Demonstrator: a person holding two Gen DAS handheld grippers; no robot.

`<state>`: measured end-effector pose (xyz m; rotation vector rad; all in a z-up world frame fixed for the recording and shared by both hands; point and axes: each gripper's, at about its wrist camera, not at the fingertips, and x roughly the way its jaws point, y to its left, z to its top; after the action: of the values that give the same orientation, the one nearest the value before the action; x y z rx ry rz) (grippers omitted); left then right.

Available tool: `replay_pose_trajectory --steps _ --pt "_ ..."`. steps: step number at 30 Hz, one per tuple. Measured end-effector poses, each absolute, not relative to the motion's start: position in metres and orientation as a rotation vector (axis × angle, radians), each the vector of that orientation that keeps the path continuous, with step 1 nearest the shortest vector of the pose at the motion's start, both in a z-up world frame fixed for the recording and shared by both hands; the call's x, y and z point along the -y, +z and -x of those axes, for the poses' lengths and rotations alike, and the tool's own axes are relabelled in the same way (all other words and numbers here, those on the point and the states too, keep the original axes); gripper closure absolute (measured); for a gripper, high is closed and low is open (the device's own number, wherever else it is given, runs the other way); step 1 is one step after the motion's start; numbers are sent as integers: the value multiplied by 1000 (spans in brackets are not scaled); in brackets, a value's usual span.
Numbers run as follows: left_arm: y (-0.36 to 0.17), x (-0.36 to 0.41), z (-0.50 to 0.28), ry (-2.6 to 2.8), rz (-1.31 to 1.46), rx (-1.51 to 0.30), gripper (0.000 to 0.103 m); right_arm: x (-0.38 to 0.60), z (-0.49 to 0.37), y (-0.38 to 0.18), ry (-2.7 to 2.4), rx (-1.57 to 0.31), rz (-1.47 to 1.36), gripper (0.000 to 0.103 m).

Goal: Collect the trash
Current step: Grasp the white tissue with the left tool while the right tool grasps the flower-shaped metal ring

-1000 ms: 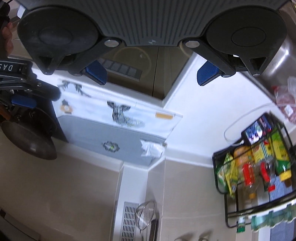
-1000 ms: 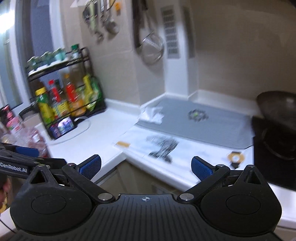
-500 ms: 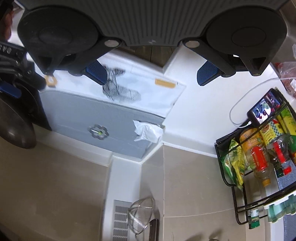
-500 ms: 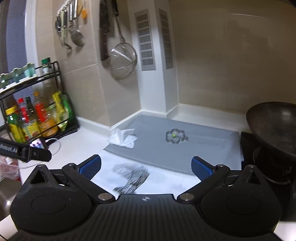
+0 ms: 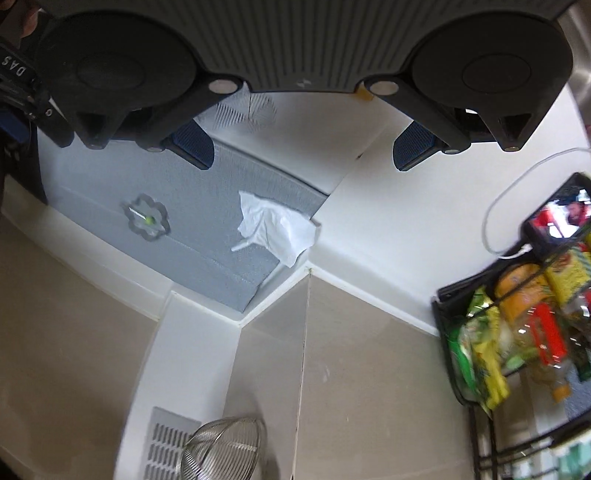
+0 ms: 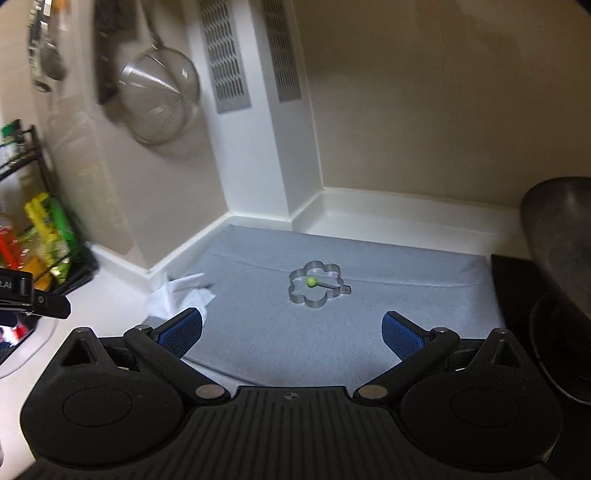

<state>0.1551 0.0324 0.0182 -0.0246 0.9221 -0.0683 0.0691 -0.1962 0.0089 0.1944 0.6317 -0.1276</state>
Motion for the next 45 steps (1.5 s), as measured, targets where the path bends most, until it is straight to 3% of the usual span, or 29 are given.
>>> replay_pose_trajectory --steps 16,31,33,35,36,37,38,45 --pt "-74 5 -324 -13 70 -1104 0 214 -233 -82 -149 -786 -129 0" --pt "-110 56 -363 -73 -102 -1183 1 237 -293 -132 -198 -903 -78 0" --pt "-112 62 -360 -46 -159 -1152 22 238 -293 -133 -199 -898 -78 0" --pt "-116 63 -361 -11 -181 -1188 85 237 -293 -132 -200 -900 -71 0" --pt "-118 60 -360 6 -169 -1209 93 237 -292 -132 -203 -900 -74 3" --pt "-117 57 -359 14 -150 -1208 96 238 -290 -130 -197 -893 -79 8" --pt "-114 53 -356 15 -135 -1198 98 237 -286 -128 -191 -871 -71 24" --pt "-78 35 -327 -34 -48 -1130 98 239 -268 -110 -222 -784 -90 24"
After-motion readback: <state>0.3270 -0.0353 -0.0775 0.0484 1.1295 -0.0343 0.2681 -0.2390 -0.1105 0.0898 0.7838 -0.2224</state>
